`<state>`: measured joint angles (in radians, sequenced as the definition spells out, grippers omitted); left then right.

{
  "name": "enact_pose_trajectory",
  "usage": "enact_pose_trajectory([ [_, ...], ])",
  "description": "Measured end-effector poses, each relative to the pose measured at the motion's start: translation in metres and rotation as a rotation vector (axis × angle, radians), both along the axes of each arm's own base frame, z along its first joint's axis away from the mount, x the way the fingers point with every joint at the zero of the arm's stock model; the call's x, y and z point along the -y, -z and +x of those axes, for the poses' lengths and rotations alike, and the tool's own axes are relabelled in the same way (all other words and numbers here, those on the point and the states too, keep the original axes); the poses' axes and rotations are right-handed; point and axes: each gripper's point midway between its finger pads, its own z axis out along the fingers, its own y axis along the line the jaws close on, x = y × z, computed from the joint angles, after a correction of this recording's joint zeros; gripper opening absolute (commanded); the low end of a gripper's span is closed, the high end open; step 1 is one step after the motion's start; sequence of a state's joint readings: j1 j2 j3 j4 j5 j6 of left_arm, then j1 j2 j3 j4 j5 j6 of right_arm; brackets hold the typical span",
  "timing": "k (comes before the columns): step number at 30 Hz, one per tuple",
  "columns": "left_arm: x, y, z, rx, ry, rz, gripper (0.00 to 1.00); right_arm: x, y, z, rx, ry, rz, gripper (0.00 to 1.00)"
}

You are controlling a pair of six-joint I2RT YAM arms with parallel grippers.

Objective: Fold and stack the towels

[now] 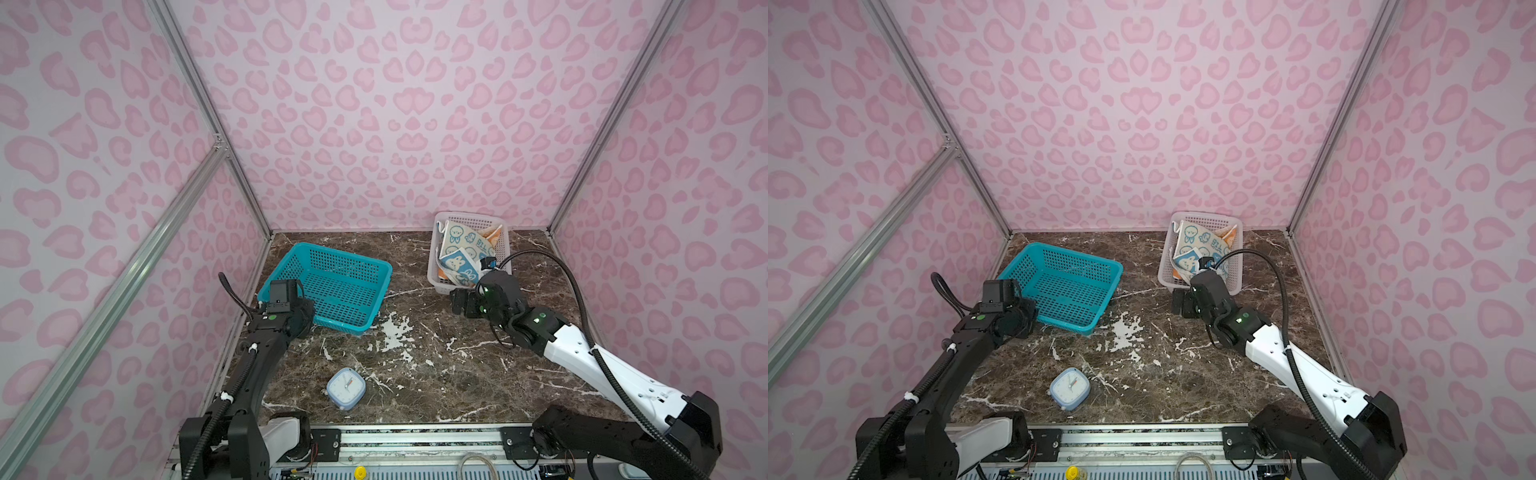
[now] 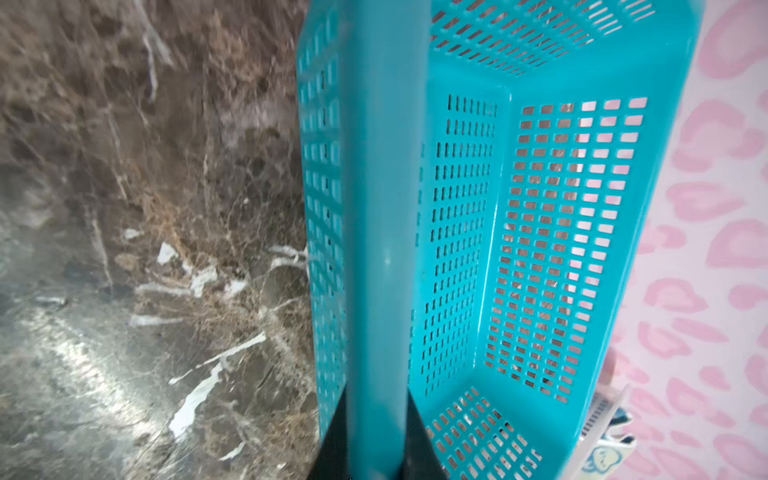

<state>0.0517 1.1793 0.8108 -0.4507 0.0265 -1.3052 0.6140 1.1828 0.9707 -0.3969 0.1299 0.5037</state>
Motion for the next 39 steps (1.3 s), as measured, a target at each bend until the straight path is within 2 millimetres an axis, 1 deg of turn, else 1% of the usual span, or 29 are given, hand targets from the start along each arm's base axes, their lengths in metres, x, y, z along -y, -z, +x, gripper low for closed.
enact_pose_trajectory([
  [1,-0.006,-0.004,0.007,0.007,-0.020,0.001,0.03,-0.002,-0.001,0.003,-0.003,-0.004,-0.004,0.99],
  [3,-0.013,-0.003,0.016,0.001,-0.043,0.001,0.03,-0.006,-0.001,0.009,-0.020,-0.017,-0.013,0.99],
  [7,-0.024,0.012,0.026,-0.048,-0.084,-0.016,0.03,-0.007,0.001,0.019,-0.046,-0.030,-0.036,0.99],
  [10,-0.029,0.018,0.030,-0.062,-0.114,-0.029,0.03,-0.002,0.004,0.024,-0.068,-0.026,-0.044,0.99],
  [13,-0.035,0.012,0.037,-0.047,-0.139,-0.022,0.03,0.005,0.007,0.028,-0.080,-0.016,-0.049,0.99],
  [16,-0.045,0.007,0.046,-0.028,-0.164,-0.007,0.03,0.010,0.012,0.028,-0.099,-0.016,-0.045,0.99],
  [18,-0.052,0.007,0.053,-0.022,-0.181,-0.004,0.03,0.015,0.020,0.026,-0.122,-0.012,-0.052,0.99],
  [21,-0.063,0.016,0.057,-0.044,-0.209,0.002,0.03,0.024,0.029,0.024,-0.153,0.000,-0.051,0.99],
  [24,-0.071,0.022,0.067,-0.057,-0.220,0.003,0.03,0.031,0.033,0.021,-0.172,0.008,-0.044,0.99],
  [29,-0.073,0.028,0.087,-0.049,-0.194,0.002,0.03,0.035,0.038,0.017,-0.188,0.000,-0.038,0.99],
  [30,-0.072,0.030,0.090,-0.051,-0.190,-0.003,0.04,0.036,0.038,0.017,-0.188,0.004,-0.038,0.99],
  [32,-0.072,0.033,0.093,-0.051,-0.186,-0.010,0.10,0.037,0.037,0.018,-0.190,0.008,-0.038,0.99],
  [35,-0.071,0.034,0.095,-0.051,-0.182,-0.016,0.22,0.038,0.037,0.020,-0.194,0.012,-0.039,0.99],
  [37,-0.069,0.033,0.097,-0.045,-0.174,-0.027,0.34,0.038,0.039,0.020,-0.199,0.014,-0.041,0.99],
  [39,-0.068,0.031,0.098,-0.040,-0.171,-0.029,0.43,0.038,0.040,0.023,-0.204,0.014,-0.043,0.99],
])
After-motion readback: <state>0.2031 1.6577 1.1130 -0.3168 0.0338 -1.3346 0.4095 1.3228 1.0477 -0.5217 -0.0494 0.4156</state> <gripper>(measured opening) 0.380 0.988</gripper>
